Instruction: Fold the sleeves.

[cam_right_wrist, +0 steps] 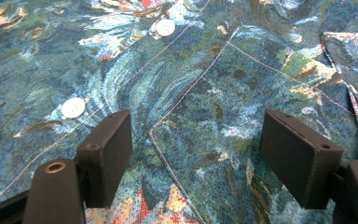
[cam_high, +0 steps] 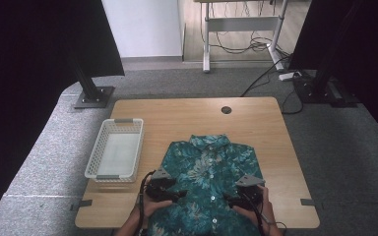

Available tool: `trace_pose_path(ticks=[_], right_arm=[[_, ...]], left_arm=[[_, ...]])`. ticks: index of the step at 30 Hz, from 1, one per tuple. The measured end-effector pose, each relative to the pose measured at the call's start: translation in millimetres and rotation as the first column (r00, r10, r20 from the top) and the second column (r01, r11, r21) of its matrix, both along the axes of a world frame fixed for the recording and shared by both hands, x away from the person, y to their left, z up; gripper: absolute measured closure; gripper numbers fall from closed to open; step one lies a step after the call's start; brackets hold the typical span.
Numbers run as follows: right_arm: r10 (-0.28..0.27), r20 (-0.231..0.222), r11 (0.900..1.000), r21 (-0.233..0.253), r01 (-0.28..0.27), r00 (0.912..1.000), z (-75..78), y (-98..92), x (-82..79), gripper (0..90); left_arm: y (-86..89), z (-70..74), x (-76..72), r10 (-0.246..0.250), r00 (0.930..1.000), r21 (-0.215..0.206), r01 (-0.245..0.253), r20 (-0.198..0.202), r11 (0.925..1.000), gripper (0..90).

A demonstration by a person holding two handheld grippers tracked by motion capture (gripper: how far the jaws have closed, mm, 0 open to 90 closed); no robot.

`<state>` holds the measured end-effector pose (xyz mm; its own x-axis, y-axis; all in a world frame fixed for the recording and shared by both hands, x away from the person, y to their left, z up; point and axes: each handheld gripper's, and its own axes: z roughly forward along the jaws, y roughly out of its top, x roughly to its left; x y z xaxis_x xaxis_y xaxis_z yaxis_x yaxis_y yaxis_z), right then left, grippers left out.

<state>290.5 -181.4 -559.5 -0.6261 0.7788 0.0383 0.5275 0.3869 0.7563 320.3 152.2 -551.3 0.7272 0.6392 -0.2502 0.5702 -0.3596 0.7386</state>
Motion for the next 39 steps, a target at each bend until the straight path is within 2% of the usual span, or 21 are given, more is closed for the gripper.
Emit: trace_pose_path(ticks=[7,20,24,29,32,36,39], right_arm=[[0.017,-0.024,0.999,0.052,-0.016,0.9996,0.2,11.7,-7.8,25.4],[0.026,-0.029,0.998,0.059,-0.024,0.9992,0.4,19.9,-17.9,25.3],[0.039,-0.051,0.993,0.113,-0.033,0.9979,0.9,15.0,-16.8,22.5],[0.061,0.019,0.982,0.180,-0.063,0.9980,17.4,4.7,-27.7,22.6],[0.088,0.057,0.978,0.187,-0.098,0.9945,24.5,-1.2,-37.4,21.8],[0.111,0.080,0.975,0.187,-0.124,0.9906,27.2,-9.0,-48.4,20.9],[0.109,0.083,0.977,0.175,-0.122,0.9906,27.3,-14.7,-54.6,20.9]], left_arm=[[16.2,-0.6,-7.0,0.008,1.0000,-0.013,-0.008,-0.003,0.9999,26.2],[22.0,-0.7,-17.7,-0.002,1.0000,-0.003,0.002,0.006,1.0000,23.9],[20.8,-0.8,-19.9,0.014,0.9997,-0.009,-0.014,0.018,0.9999,21.8],[24.0,12.3,-33.8,0.030,0.9976,-0.056,-0.026,0.062,0.9981,20.7],[25.2,20.3,-45.6,0.035,0.9955,-0.082,-0.027,0.088,0.9963,19.7],[23.4,24.7,-59.9,0.031,0.9921,-0.070,-0.023,0.122,0.9973,18.8],[22.4,24.5,-67.4,0.029,0.9907,-0.060,-0.022,0.133,0.9980,18.8]])
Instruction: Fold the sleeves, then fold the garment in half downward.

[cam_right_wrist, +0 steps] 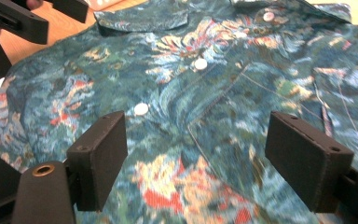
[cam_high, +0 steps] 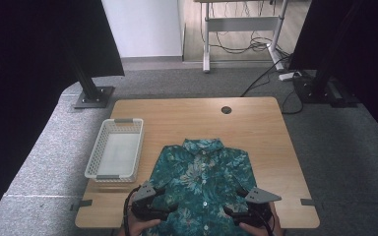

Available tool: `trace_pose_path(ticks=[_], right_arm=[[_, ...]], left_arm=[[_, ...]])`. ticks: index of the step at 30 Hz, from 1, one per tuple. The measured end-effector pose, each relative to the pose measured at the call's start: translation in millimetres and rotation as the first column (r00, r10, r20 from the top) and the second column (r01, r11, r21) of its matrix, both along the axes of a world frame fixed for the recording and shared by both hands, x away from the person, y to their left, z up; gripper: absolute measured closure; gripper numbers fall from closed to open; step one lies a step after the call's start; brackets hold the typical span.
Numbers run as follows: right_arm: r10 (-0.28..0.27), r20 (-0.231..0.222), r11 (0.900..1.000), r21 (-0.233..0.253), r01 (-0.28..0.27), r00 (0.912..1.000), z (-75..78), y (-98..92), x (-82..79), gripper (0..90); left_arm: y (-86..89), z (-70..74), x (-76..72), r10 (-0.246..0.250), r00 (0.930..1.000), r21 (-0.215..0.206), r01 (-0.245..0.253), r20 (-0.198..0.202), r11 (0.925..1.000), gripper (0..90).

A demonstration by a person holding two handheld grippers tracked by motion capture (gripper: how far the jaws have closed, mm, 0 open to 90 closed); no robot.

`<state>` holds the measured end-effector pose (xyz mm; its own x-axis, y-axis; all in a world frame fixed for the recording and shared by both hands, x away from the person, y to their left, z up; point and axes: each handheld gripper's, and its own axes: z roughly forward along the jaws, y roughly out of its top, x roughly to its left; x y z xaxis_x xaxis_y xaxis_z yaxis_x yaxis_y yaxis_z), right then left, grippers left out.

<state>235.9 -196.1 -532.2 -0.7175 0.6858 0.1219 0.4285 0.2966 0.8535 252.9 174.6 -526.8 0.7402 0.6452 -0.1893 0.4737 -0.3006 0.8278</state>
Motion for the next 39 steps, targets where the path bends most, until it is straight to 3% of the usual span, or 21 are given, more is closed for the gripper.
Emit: trace_pose_path(ticks=[9,21,29,39], right_arm=[[-0.014,-0.016,1.000,-0.005,0.014,0.9998,-4.0,-12.4,-4.6,21.5],[-0.026,-0.014,1.000,0.000,0.026,0.9996,-2.9,-16.5,-1.5,21.5],[-0.016,-0.023,1.000,-0.004,0.016,0.9996,-4.6,-15.1,2.8,21.5],[0.013,-0.038,1.000,-0.015,-0.013,0.9992,-9.2,-10.2,5.1,21.8]], left_arm=[[-2.9,-5.9,-5.9,0.012,0.9999,0.016,-0.012,-0.008,0.9998,18.9],[-8.3,-4.0,-4.5,0.032,0.9994,0.033,-0.032,0.012,0.9989,17.0],[-9.1,-2.9,16.8,0.055,0.9984,0.031,-0.055,0.016,0.9980,17.2],[-7.3,-7.0,37.1,-0.009,1.0000,0.007,0.009,0.003,0.9999,17.2]])
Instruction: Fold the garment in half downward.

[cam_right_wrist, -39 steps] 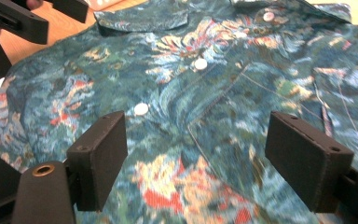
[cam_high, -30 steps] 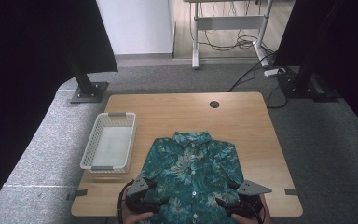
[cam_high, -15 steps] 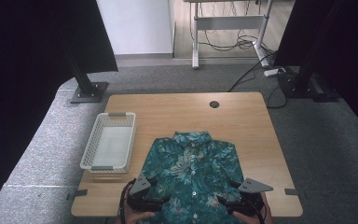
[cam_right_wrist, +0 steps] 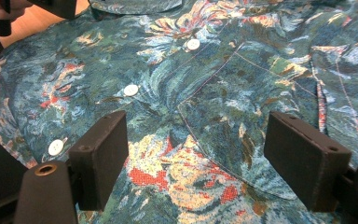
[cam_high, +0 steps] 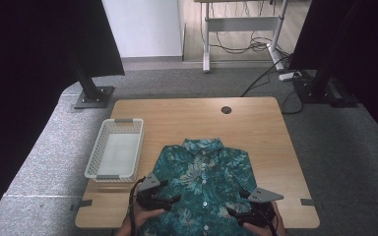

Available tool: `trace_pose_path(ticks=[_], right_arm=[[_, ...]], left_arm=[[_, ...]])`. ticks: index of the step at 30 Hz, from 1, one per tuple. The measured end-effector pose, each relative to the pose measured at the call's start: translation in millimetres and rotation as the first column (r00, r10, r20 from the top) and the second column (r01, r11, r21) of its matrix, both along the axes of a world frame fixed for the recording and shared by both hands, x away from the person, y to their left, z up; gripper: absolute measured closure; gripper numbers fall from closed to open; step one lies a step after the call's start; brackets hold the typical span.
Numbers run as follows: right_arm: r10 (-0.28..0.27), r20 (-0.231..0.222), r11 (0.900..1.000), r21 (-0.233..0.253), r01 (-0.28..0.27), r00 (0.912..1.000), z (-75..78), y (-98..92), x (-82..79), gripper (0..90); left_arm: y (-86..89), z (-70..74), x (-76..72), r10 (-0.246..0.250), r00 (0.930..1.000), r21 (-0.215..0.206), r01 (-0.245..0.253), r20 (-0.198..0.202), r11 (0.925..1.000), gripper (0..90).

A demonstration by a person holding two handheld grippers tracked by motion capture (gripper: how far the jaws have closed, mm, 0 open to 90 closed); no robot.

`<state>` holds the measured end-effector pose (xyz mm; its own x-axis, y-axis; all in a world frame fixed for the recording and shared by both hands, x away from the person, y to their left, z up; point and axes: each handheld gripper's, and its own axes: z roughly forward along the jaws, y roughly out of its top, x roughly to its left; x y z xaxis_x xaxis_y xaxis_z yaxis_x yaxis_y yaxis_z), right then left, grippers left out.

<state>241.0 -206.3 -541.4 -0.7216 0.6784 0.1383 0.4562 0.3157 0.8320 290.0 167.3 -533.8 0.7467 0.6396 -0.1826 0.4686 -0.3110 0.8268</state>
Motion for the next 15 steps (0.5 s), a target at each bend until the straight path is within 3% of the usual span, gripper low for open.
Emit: trace_pose_path(ticks=[8,15], right_arm=[[-0.002,-0.016,1.000,-0.005,0.002,0.9999,-4.5,1.3,4.7,21.9],[0.005,-0.022,1.000,-0.013,-0.006,0.9997,-6.2,4.9,7.3,22.0]], left_arm=[[-4.3,-0.2,13.2,-0.035,0.9993,0.011,0.035,-0.009,0.9993,17.3],[-9.4,1.1,42.3,-0.037,0.9992,0.011,0.037,-0.014,0.9993,17.5]])
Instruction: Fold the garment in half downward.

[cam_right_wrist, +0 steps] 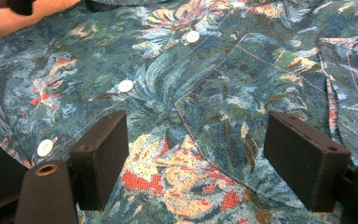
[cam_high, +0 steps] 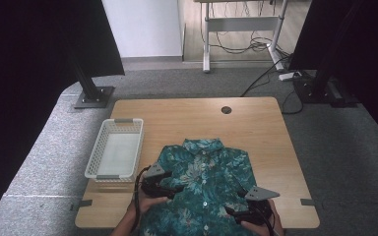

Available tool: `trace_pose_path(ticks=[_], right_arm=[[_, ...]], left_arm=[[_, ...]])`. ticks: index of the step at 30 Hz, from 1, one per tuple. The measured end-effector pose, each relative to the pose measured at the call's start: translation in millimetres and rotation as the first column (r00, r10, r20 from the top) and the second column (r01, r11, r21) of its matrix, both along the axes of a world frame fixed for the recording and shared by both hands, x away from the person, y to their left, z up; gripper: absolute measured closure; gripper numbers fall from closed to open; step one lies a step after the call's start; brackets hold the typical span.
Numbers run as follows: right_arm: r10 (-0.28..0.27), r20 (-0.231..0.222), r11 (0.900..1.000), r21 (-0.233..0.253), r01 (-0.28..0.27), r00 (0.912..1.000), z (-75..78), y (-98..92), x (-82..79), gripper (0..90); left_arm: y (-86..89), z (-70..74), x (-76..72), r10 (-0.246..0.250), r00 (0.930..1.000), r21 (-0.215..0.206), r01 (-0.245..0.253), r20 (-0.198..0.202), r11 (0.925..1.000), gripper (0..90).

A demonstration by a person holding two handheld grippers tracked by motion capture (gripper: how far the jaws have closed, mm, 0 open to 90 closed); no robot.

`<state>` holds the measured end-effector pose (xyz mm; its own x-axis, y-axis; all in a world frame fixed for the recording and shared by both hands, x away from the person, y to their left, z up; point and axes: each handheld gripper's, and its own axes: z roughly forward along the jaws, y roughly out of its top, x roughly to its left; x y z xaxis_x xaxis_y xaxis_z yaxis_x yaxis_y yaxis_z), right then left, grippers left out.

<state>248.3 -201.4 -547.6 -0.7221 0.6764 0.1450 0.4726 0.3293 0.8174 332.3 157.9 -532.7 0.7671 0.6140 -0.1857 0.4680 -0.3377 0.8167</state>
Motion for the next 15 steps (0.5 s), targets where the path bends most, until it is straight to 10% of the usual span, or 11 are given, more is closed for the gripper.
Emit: trace_pose_path(ticks=[15], right_arm=[[0.006,-0.023,1.000,-0.018,-0.007,0.9997,-8.8,7.1,9.6,22.0]], left_arm=[[-1.1,0.4,44.6,0.048,0.9988,0.013,-0.048,-0.014,0.9988,19.2]])
